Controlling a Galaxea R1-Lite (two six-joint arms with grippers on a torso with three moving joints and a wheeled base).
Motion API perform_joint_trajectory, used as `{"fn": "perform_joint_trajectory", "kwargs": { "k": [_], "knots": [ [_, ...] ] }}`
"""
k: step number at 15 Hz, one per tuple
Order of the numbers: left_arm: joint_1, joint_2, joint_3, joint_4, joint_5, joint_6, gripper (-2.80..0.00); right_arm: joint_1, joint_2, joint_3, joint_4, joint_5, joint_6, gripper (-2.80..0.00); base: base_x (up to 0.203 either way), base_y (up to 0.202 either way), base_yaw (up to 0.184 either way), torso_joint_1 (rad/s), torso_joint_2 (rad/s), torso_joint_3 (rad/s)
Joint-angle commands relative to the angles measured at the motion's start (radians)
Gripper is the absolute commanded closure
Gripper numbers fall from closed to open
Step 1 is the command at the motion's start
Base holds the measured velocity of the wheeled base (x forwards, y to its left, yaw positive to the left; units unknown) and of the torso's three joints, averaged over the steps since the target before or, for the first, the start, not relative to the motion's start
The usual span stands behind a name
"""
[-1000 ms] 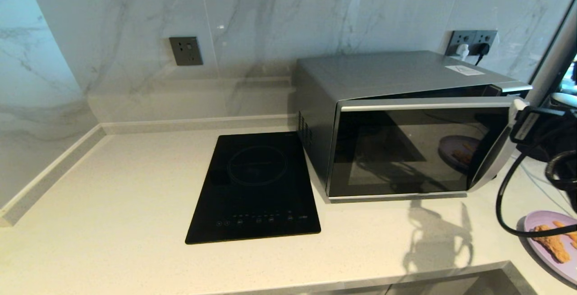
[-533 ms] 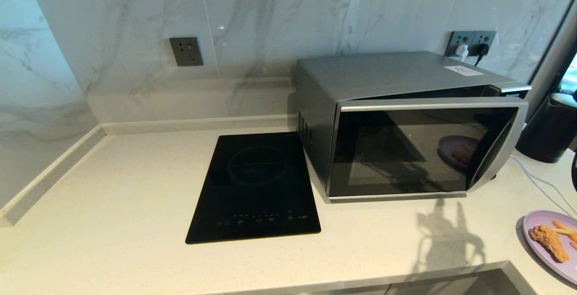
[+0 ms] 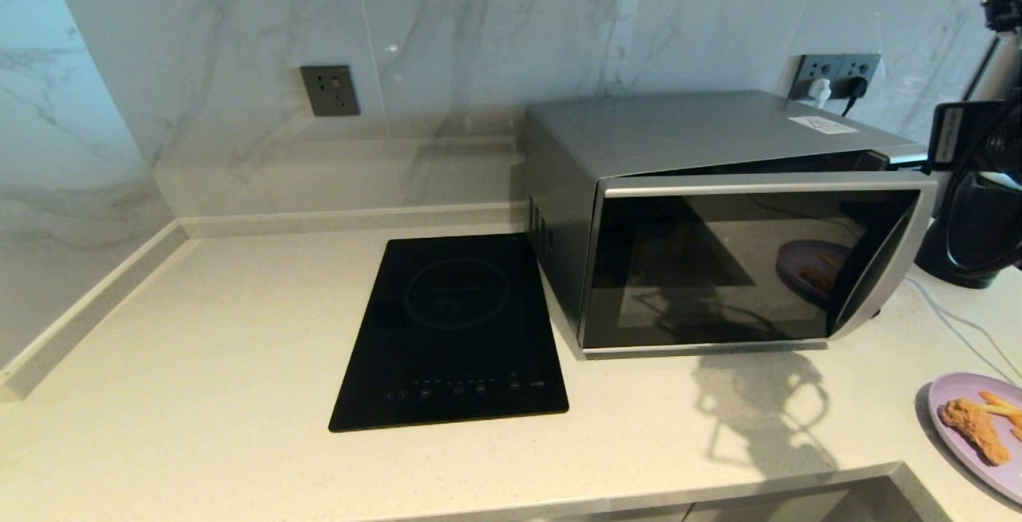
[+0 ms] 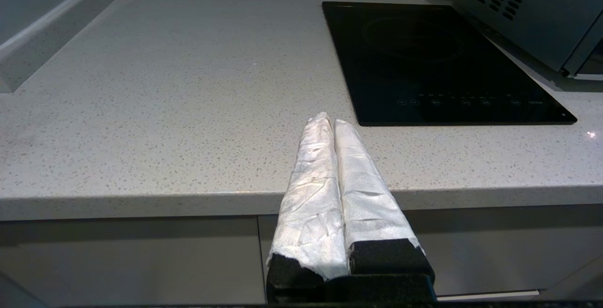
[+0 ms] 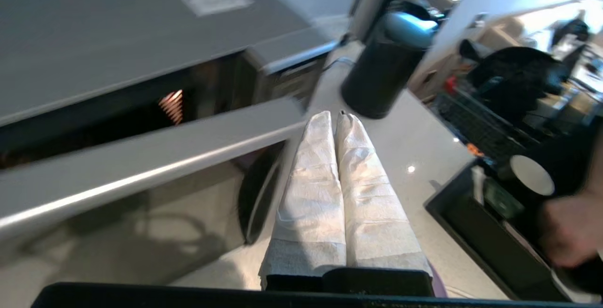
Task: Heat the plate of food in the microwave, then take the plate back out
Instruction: Open the microwave oven
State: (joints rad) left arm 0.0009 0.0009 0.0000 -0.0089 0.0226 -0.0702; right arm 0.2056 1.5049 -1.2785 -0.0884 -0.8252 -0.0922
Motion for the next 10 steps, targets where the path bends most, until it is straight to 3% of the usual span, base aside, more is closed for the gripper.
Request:
{"fn": "perform_joint_trajectory", "kwargs": {
  "k": [1,3,7,10],
  "knots": [
    [0.001,0.001,0.0,0.0,0.0,0.0,0.0,-0.01,0.03,-0.041,0.047,0.103,0.006,0.0,0.0,0.0,0.0,0.0,0.0,0.0],
    [0.001,0.001,0.0,0.0,0.0,-0.002,0.0,-0.029,0.034,-0.103,0.1,0.156,0.051,0.0,0.0,0.0,0.0,0.0,0.0,0.0],
    [0.001,0.001,0.0,0.0,0.0,0.0,0.0,-0.099,0.032,-0.286,0.386,0.355,0.234,0.0,0.0,0.0,0.0,0.0,0.0,0.0],
    [0.001,0.001,0.0,0.0,0.0,-0.002,0.0,-0.241,0.067,-0.445,0.548,0.56,0.37,0.0,0.0,0.0,0.0,0.0,0.0,0.0]
  ]
}}
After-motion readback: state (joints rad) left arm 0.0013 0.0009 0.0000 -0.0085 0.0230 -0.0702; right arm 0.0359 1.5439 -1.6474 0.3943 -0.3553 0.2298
